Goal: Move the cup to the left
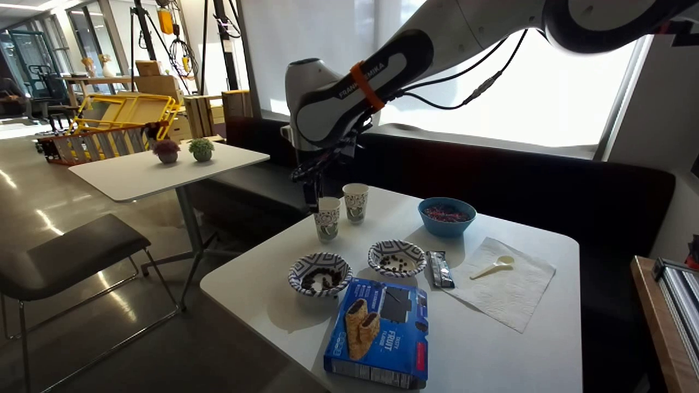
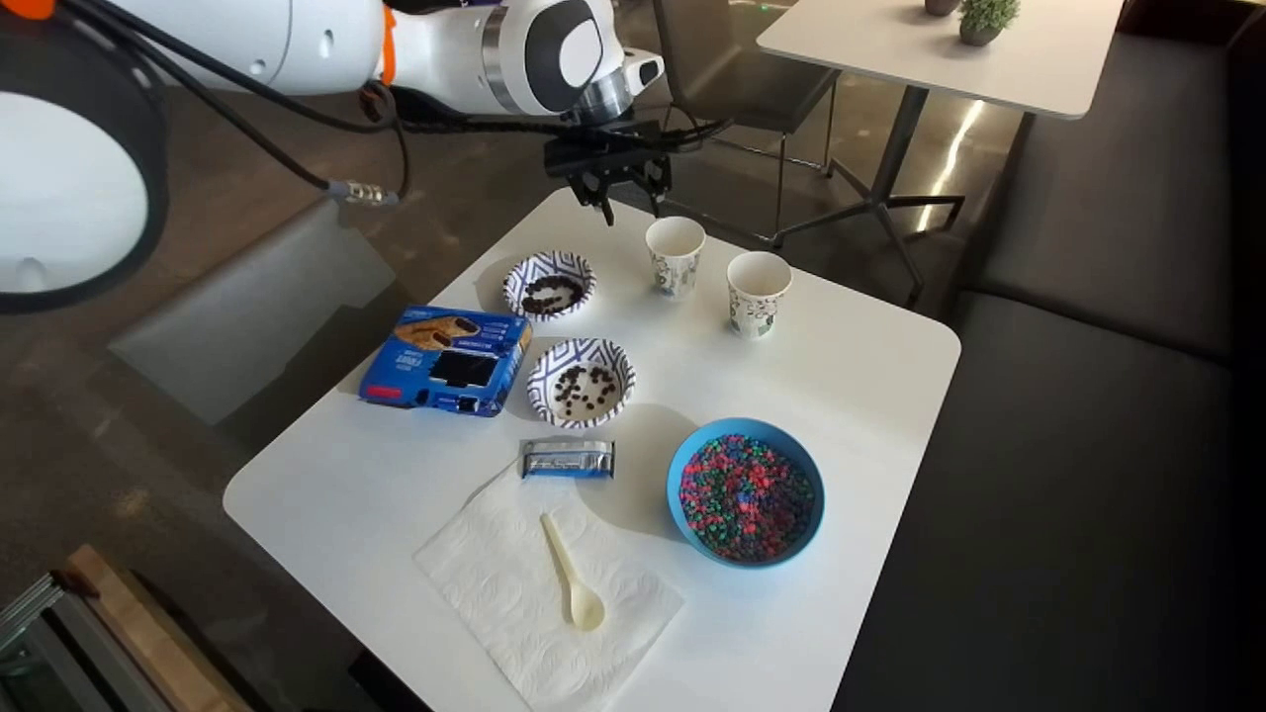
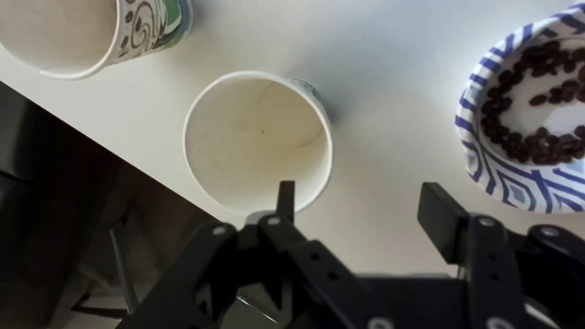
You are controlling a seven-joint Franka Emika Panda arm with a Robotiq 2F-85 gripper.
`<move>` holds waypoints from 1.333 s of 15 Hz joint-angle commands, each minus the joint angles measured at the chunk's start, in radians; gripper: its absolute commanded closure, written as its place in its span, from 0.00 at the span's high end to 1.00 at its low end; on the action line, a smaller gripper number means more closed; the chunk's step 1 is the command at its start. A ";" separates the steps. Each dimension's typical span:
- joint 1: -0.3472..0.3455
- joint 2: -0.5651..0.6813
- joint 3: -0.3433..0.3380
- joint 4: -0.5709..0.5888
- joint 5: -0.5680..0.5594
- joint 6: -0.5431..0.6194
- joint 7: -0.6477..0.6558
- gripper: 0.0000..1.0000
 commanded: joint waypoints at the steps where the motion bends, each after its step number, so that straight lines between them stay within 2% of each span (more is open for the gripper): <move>1: -0.002 -0.128 0.013 -0.159 0.045 0.019 0.115 1.00; 5: -0.011 -0.240 0.031 -0.341 0.099 0.097 0.196 1.00; 8: 0.011 -0.312 0.012 -0.476 0.105 0.151 0.279 1.00; 14: 0.071 -0.484 -0.046 -0.763 0.091 0.257 0.552 1.00; 16: 0.090 -0.552 -0.064 -0.861 0.050 0.294 0.575 1.00; 17: 0.062 -0.447 -0.038 -0.711 0.084 0.239 0.525 1.00; 20: 0.073 -0.520 -0.048 -0.807 0.067 0.263 0.543 1.00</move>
